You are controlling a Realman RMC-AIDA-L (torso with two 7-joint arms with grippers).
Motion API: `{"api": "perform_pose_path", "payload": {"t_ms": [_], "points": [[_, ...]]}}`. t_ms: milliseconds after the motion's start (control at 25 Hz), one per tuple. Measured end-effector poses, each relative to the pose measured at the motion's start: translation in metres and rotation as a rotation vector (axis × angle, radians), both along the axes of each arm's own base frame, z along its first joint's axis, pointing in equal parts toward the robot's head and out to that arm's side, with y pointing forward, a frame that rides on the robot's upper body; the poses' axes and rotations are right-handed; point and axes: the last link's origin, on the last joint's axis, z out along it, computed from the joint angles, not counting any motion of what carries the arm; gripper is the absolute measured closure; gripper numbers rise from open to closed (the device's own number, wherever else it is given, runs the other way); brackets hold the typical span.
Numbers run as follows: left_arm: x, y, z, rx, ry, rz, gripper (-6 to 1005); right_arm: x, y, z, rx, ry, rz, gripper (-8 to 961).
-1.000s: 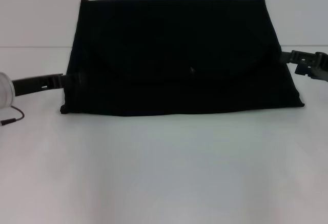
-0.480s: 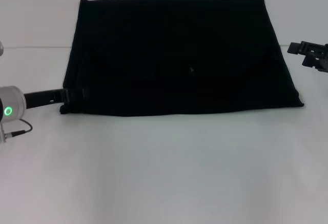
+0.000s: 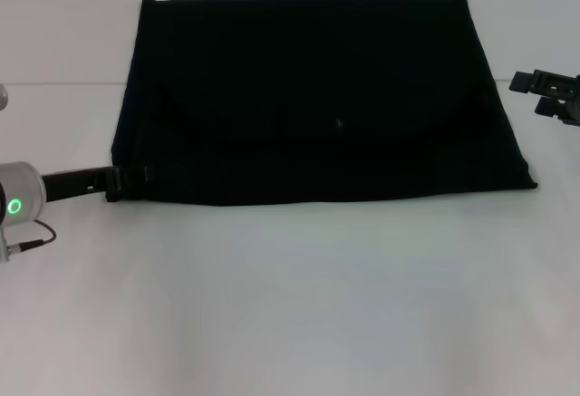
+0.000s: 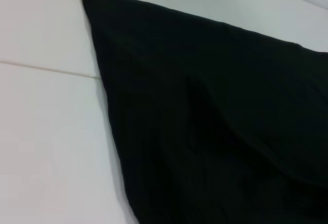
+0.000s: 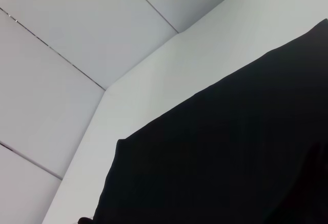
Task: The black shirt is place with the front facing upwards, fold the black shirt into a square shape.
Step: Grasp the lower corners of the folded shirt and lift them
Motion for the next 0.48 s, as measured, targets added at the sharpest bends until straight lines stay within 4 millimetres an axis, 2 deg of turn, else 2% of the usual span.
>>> {"api": "perform_pose_path", "payload": {"t_ms": [240,480], "points": [[-0.0049,-0.0037,-0.0055,-0.019,0.021,0.013,392,0.0004,-0.0006,-0.0005,0.000,0.002,-0.001,102],[-0.0009,-0.0025,-0.0046,-0.019,0.002,0.009,406,0.0019,-0.0013,-0.0005,0.002,0.005,-0.006,102]]}}
